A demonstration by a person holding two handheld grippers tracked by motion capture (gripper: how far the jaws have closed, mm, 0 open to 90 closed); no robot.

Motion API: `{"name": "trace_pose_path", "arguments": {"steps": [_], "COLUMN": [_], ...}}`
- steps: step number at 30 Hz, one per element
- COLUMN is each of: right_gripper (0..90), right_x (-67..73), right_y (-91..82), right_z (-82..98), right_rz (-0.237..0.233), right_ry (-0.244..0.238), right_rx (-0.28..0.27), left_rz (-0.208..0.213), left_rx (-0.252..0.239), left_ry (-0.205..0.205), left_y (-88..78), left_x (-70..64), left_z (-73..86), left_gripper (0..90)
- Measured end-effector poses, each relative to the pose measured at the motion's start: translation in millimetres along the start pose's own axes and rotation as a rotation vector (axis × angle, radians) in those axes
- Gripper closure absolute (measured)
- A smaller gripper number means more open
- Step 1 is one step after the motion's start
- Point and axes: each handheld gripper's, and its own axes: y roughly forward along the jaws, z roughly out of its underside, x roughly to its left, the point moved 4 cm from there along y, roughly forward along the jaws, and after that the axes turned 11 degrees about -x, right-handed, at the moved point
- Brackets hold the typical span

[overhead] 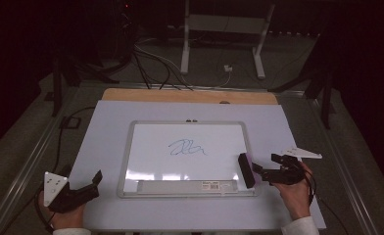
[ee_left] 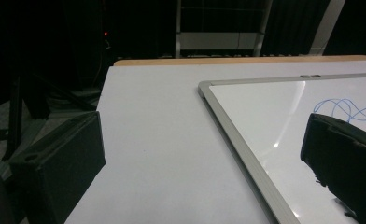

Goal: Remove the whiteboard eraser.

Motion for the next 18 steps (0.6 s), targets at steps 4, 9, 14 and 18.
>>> {"name": "trace_pose_path", "arguments": {"steps": [4, 9, 14, 18], "right_gripper": [21.5, 52.0, 62.1, 63.7], "right_x": [2.1, 3.8, 4.6, 5.1], "right_y": [0.9, 3.5, 6.4, 8.8], "right_z": [0.7, 5.7, 11.9, 16.0], "right_rz": [0.015, -0.048, -0.064, -0.073], "right_ry": [0.001, 0.04, 0.042, 0.069], "right_rx": [0.024, 0.064, 0.101, 0.116], "left_rz": [0.0, -0.001, 0.0, 0.0], "left_rx": [0.001, 0.002, 0.002, 0.004], "left_ry": [0.0, 0.0, 0.001, 0.001], "left_y": [0.0, 0.0, 0.2, 0.4], "left_x": [0.0, 0.1, -0.2, -0.3], "left_z": [0.0, 0.1, 0.2, 0.4], "left_gripper": [0.5, 0.5, 0.5, 0.5]}}
